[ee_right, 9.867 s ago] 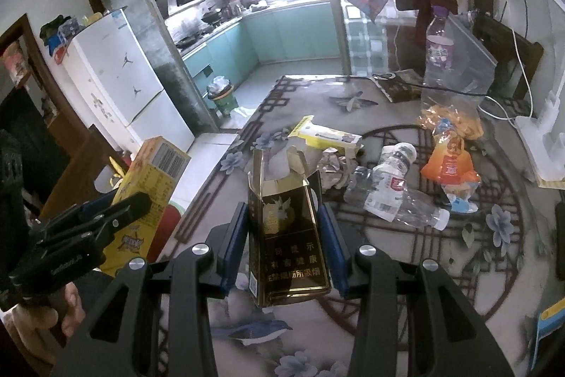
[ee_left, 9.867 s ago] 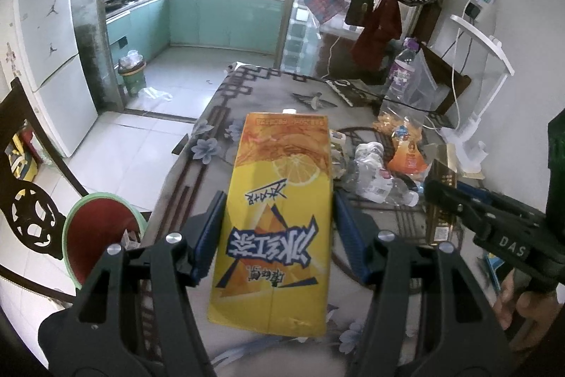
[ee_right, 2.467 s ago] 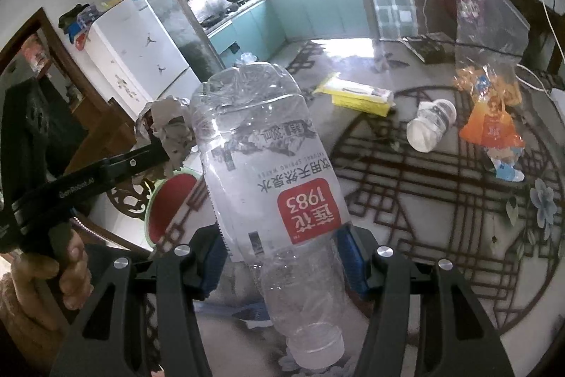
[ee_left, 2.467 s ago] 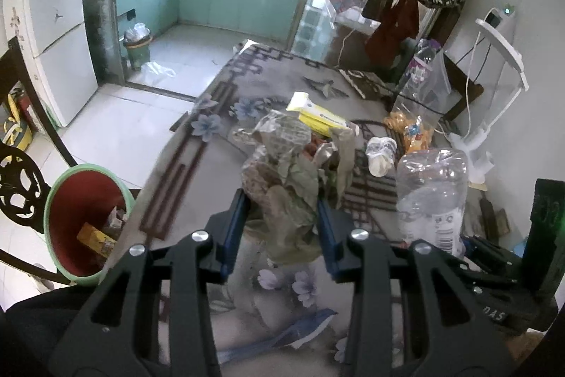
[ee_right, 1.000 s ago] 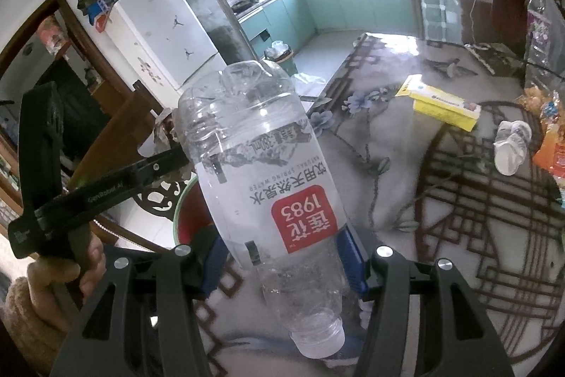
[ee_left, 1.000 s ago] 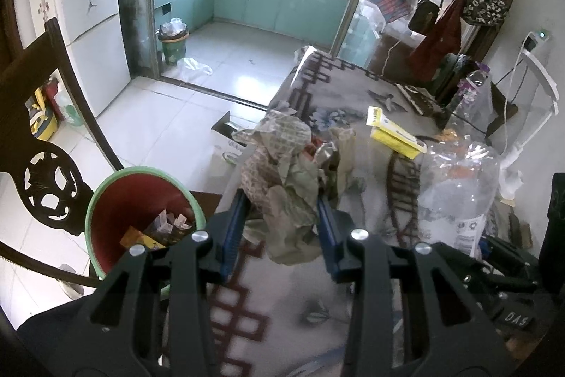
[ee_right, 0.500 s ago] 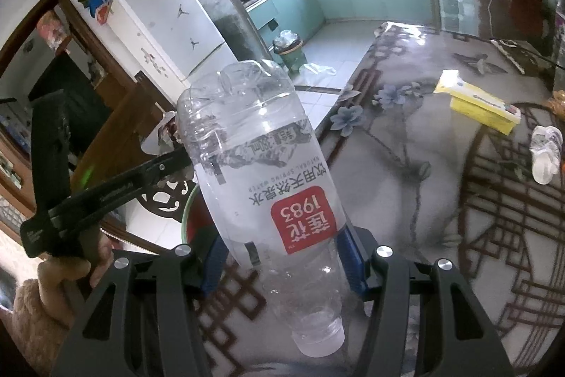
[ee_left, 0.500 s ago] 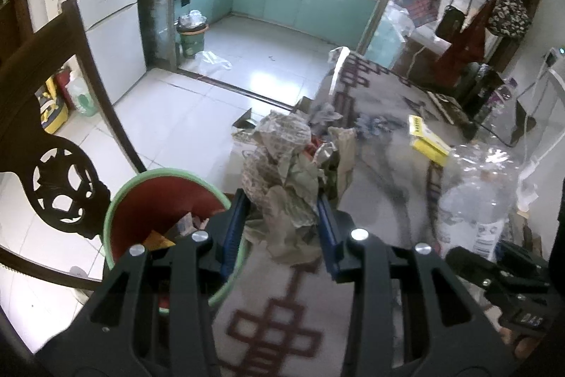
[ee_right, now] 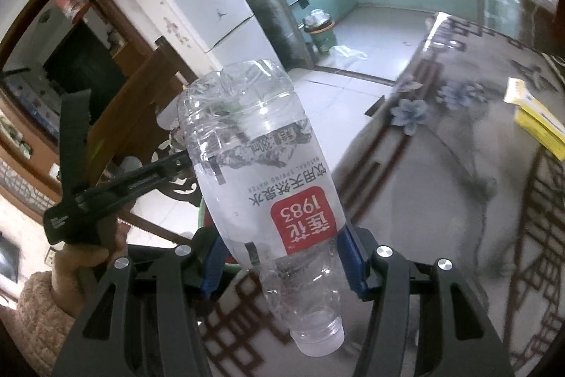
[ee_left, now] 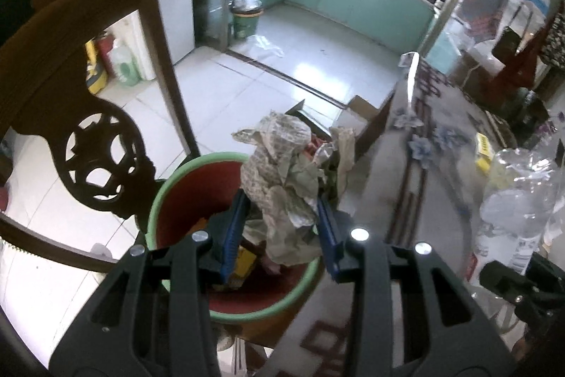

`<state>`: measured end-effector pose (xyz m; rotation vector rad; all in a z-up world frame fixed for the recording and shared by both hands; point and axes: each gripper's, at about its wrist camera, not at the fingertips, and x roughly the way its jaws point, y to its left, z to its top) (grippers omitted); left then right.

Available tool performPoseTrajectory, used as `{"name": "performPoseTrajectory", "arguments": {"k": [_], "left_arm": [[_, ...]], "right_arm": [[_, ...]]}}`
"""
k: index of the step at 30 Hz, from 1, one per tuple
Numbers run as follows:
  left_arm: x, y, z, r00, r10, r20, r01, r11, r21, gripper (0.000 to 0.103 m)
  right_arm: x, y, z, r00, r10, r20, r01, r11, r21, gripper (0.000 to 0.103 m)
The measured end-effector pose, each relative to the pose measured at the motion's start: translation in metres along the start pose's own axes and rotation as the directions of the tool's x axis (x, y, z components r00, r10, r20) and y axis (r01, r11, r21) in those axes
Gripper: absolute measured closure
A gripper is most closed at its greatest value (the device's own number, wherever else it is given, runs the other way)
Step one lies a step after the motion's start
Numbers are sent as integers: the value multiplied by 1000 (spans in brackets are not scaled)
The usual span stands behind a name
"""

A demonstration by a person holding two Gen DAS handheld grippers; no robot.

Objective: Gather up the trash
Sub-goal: 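Carry the tissue and water bottle over the red bucket with both grippers, then open the left gripper to drop the tissue while the right drops the bottle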

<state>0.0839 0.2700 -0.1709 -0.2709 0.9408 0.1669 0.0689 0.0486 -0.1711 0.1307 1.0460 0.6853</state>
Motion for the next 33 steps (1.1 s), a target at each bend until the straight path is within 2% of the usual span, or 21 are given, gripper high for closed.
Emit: {"name": "performPoseTrajectory", "arguments": {"k": [4,11,22,29,33], "left_arm": [[2,6,0,1000,23,3,-23,1000,-9,66],[4,7,2,999,47,0,-47,999,-17,66],[8,31,3,996,85,-20,-87,990,-107,66],[12,40,5,995,91,-28,-94,986,-134,64],[14,38,6,995,93,-28,-96,988,-120,64]], "right_arm": [[13,7,8,1000,22,-8,-22,1000,-14,49],[44,12,33,994,104,-23,-103,994,38,49],[80,20,40,986,129,-107,-123,990,64,49],[89,25,47,983,143,-114,-136,989,64,48],[92,27,48,984,141,-113,-136,990,49,48]]}}
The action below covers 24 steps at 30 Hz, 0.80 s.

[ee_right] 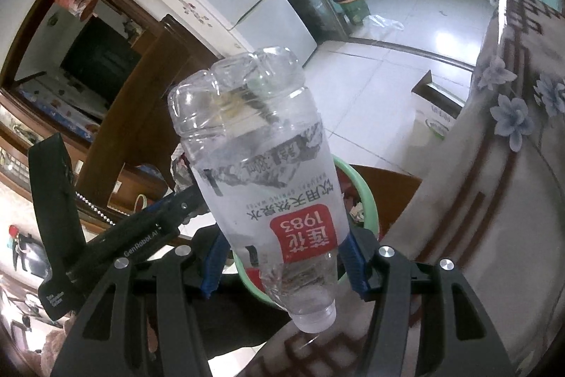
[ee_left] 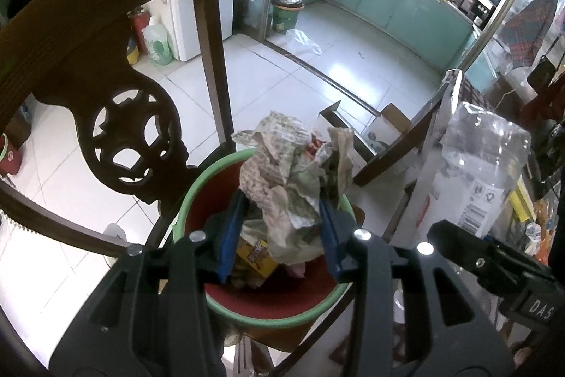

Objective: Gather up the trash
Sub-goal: 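Open the left gripper to drop the tissue while the right drops the bottle, then swing both tools back over the table toward the remaining trash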

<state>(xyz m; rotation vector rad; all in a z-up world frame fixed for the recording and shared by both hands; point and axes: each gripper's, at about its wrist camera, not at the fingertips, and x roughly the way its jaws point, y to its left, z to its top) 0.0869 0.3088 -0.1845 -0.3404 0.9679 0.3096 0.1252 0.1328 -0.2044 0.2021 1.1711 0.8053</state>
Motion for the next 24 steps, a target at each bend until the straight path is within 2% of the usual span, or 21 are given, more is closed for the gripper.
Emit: {"name": "performPoseTrajectory", "arguments": {"k": [2,3,6,7,8,11,17,21,24], "left_arm": [[0,0,0,1000,4,-1,-4,1000,-5,64],[0,1,1,1000,6,1,-6,1000,-12,63],[0,5,1,1000,6,0,-6,1000,-30,59],[-1,5,1,1000,7,0,-7,999,-38,54],[-1,6,2,1000,6,2,-6,999,-45,53],[-2,10,3,1000,9,7,-9,998,-55,53],[-2,13,3,1000,13,10,-12,998,-68,46],[-4,15,2,999,24,25,-22,996,-87,26],[-5,15,1,999,22,28,-19,995,-100,24]], "right_arm": [[2,1,0,1000,2,-4,-2,1000,3,44],[1,-2,-1,1000,7,-3,-7,1000,11,37],[1,-3,-4,1000,22,-3,-22,1000,16,36],[1,-1,-4,1000,19,-5,-19,1000,15,32],[0,-1,-4,1000,13,1,-13,1000,12,30],[-9,2,-5,1000,2,22,-1,1000,-11,30],[-39,-4,-13,997,-21,70,22,1000,-12,30],[-71,-25,-26,992,-56,111,52,998,38,30],[-93,-45,-36,987,-98,130,88,993,83,30]]}}
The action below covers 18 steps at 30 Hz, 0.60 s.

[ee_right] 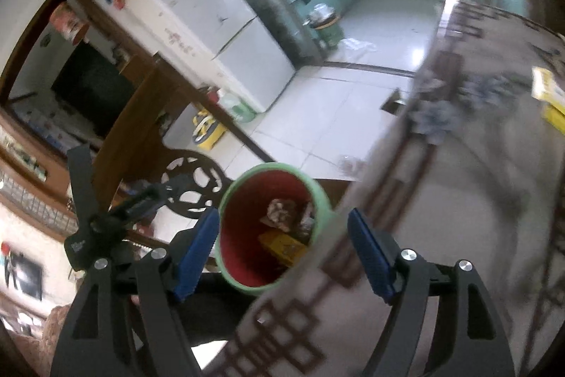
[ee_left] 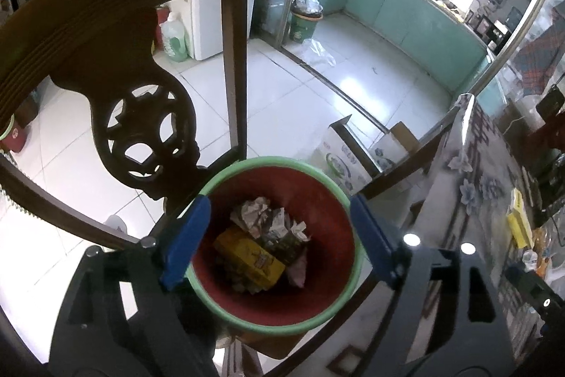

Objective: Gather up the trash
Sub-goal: 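Swing both tools back over the table toward the remaining trash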

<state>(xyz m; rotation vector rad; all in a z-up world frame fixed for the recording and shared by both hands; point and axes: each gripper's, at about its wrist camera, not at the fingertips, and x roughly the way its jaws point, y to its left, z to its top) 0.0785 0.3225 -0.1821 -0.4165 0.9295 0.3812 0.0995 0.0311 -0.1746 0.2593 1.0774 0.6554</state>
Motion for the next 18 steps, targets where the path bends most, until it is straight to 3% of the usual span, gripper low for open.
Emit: {"name": "performPoseTrajectory", "arguments": {"k": [5,10,14,18], "left_arm": [[0,-6,-3,1000,9,5,-9,1000,21,23],[0,-19,-11,1000,-13,-5,13,999,33,23],[-5,-49,-25,1000,-22,11,20,991,133,21],[-15,-77,-44,998,-53,15,49,975,216,18]], "right_arm": [[-36,-42,-17,995,-92,38,88,992,87,28],[-79,-102,-46,977,-204,54,186,954,235,28],[-116,-149,-69,953,-296,63,259,905,338,28],[-165,-199,-83,909,-410,82,344,844,411,28]]}}
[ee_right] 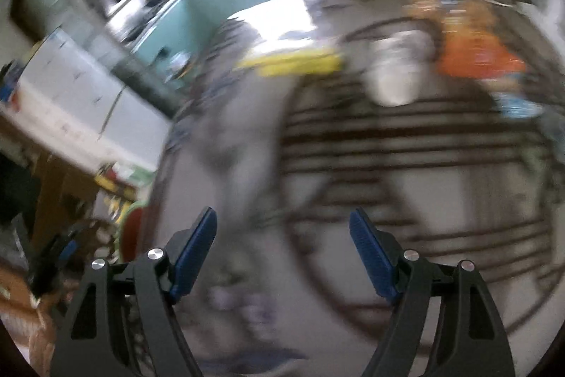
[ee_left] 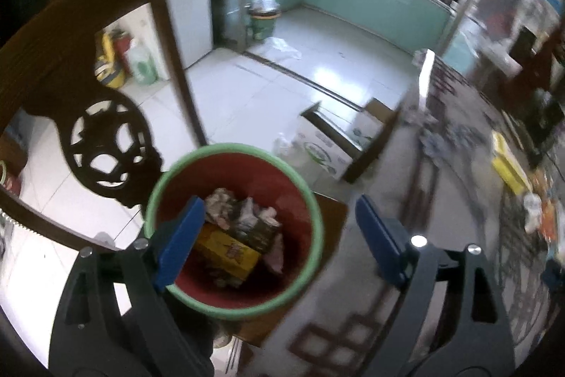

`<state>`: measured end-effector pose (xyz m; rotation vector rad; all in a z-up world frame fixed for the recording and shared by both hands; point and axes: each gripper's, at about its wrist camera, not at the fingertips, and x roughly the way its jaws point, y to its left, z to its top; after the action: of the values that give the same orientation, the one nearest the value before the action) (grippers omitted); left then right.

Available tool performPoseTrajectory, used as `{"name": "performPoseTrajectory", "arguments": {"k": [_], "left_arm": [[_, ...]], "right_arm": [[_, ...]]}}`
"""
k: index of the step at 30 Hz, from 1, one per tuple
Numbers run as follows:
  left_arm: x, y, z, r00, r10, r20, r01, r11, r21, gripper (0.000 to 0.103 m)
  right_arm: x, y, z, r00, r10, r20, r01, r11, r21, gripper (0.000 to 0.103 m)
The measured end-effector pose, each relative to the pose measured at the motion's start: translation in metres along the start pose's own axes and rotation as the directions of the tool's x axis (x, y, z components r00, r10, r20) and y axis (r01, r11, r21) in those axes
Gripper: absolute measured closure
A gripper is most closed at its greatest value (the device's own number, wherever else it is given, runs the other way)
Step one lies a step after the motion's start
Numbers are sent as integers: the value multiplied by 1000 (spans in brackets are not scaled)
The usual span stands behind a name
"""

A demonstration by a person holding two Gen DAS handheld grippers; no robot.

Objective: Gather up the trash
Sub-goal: 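Swing both tools back over the table toward the remaining trash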

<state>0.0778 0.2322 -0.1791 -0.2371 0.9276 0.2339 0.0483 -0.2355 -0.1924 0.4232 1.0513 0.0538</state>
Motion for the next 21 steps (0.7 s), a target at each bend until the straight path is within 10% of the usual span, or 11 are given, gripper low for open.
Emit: {"name": "performPoseTrajectory", "arguments": {"k": [10,21], "left_arm": [[-21,-100,-32,990,-131,-47,134,989,70,18],[-33,-254,-44,954,-280,-104,298,916,270,18]], "right_arm": [[-17,-116,92,985,-146,87,146,989,13,28],[70,-172,163,991,-124,-51,125,992,14,37]]}}
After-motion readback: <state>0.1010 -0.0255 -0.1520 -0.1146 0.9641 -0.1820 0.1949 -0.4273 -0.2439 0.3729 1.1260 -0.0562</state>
